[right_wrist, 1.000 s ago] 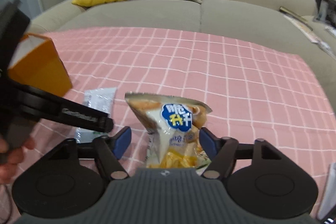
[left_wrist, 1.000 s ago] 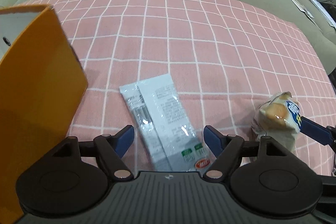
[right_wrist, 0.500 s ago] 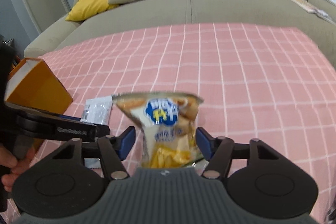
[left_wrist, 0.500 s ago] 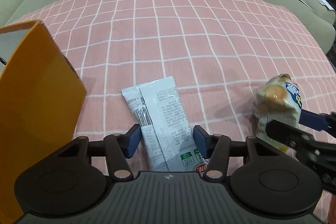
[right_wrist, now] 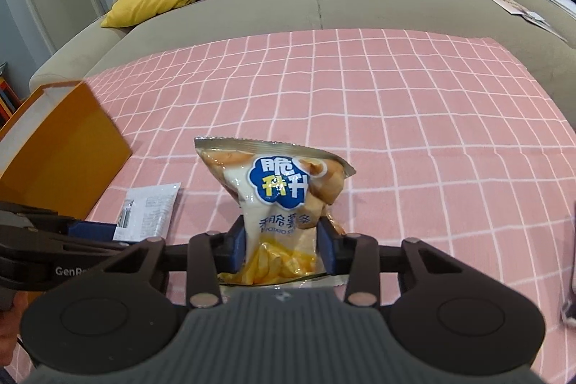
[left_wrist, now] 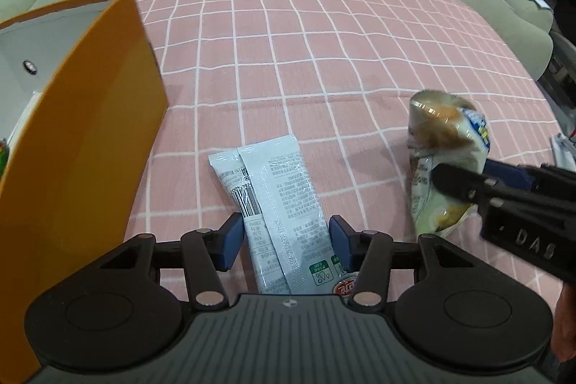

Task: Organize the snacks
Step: 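Lift the white wrapper and chip bag and carry both over the box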

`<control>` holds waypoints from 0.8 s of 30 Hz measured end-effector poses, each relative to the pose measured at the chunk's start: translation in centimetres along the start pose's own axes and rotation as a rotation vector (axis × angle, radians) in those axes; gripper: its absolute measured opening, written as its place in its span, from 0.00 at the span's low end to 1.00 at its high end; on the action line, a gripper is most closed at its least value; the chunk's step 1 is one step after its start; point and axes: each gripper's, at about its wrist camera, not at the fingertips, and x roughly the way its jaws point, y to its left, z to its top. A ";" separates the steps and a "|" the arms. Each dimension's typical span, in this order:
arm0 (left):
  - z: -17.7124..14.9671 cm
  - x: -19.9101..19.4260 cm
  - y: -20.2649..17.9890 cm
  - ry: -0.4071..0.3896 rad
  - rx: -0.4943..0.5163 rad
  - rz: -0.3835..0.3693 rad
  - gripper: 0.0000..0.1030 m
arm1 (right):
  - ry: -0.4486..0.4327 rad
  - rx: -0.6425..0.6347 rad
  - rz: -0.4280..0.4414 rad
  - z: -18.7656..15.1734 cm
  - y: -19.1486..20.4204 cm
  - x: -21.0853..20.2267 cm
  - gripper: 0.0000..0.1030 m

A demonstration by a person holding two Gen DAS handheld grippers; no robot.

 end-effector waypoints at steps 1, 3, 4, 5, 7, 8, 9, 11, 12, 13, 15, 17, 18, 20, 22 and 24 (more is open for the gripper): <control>-0.4 -0.5 0.2 -0.006 -0.002 -0.005 0.57 | -0.001 -0.001 0.001 -0.3 0.3 -0.4 0.36; -1.3 -1.6 0.5 -0.017 -0.007 -0.016 0.57 | 0.001 -0.003 -0.001 -1.0 1.0 -1.1 0.36; -1.7 -2.3 0.7 -0.022 -0.011 -0.021 0.57 | 0.003 -0.004 -0.005 -1.3 1.3 -1.4 0.36; -1.8 -2.7 1.1 -0.026 -0.014 -0.025 0.57 | 0.005 -0.003 -0.007 -1.7 1.5 -1.7 0.36; -2.4 -3.8 1.3 -0.037 -0.019 -0.029 0.57 | 0.008 -0.003 -0.009 -2.4 2.0 -2.5 0.36; -2.8 -4.3 1.4 -0.042 -0.021 -0.032 0.57 | 0.009 -0.003 -0.009 -2.7 2.2 -2.9 0.36; -3.2 -4.7 1.4 -0.046 -0.022 -0.036 0.57 | 0.009 -0.003 -0.009 -3.1 2.5 -3.2 0.36; -3.3 -5.4 1.3 -0.052 -0.025 -0.041 0.57 | 0.008 -0.003 -0.009 -3.7 2.9 -3.9 0.36; -3.7 -5.9 1.5 -0.057 -0.027 -0.044 0.57 | 0.008 -0.004 -0.009 -3.9 3.1 -4.2 0.36; -3.9 -6.4 1.6 -0.063 -0.029 -0.045 0.57 | 0.007 -0.007 -0.007 -4.1 3.3 -4.5 0.36; -4.2 -7.2 1.4 -0.075 -0.032 -0.049 0.57 | 0.003 -0.014 -0.002 -4.4 3.6 -5.1 0.36; -4.8 -8.4 1.6 -0.091 -0.034 -0.054 0.57 | -0.004 -0.020 -0.001 -4.6 4.0 -5.6 0.36; -4.9 -8.9 1.7 -0.098 -0.033 -0.056 0.57 | -0.007 -0.021 0.002 -4.6 4.1 -5.9 0.36; -5.1 -9.7 1.7 -0.114 -0.030 -0.060 0.57 | -0.011 -0.028 0.005 -4.7 4.5 -6.3 0.36; -5.4 -10.5 1.6 -0.126 -0.029 -0.059 0.57 | -0.016 -0.036 0.007 -4.9 4.9 -6.9 0.36; -5.5 -11.1 1.6 -0.136 -0.040 -0.071 0.56 | -0.024 -0.044 0.013 -5.0 5.4 -7.5 0.36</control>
